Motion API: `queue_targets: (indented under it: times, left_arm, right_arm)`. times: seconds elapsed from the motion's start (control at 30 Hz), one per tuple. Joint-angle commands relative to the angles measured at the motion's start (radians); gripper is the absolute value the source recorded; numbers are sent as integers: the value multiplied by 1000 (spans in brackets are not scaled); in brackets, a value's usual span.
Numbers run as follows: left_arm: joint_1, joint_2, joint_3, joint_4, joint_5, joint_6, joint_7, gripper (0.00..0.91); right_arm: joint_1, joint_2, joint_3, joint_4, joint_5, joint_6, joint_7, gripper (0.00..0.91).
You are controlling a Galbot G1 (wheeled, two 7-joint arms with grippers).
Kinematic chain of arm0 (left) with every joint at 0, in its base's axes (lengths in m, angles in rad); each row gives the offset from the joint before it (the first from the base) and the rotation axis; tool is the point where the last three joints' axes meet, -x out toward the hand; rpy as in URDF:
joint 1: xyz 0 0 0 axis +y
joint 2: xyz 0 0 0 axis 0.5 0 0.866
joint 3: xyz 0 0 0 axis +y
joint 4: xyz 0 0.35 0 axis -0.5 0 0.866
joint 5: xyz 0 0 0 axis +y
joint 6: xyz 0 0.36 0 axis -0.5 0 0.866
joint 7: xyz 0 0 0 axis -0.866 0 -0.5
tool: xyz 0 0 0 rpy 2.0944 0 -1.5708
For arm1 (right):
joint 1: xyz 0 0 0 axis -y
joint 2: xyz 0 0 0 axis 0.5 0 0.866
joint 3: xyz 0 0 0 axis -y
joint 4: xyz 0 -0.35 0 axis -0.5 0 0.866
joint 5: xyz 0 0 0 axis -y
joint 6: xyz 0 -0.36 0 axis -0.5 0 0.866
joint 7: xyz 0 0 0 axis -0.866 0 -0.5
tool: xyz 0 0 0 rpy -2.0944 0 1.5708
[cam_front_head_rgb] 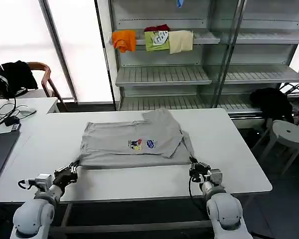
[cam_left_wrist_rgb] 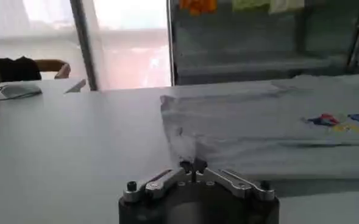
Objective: Fold and organize the clothes.
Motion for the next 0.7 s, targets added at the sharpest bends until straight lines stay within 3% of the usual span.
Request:
queue_targets:
  times: [0.03,0.57,0.6,0.63,0.67,0.7]
  left_arm:
    - [231,11,-71,-168,-99,13,17,0]
    - [313,15,-127,-190,-111,0,19,0]
    - [314,12,-123,-185,-104,-6,19,0]
    - [314,10,-117,-183,-102,-8,18,0]
    - [313,7,-112,-182,-99,-11,7,20]
    - [312,4,-110,-183,-92,-11,3,685]
  right_arm:
    - [-211,-14,-3,228,-13,-20,7,0]
    - [-359,-40,-30,311,-53,-19,38,0]
    - [-362,-40,-31,307,-56,-19,42,30]
    - [-363,-37,-29,302,-55,-18,40,907]
    - [-361,-34,-27,298,-53,-17,45,907]
    - [-357,-29,-23,293,-52,-16,51,907]
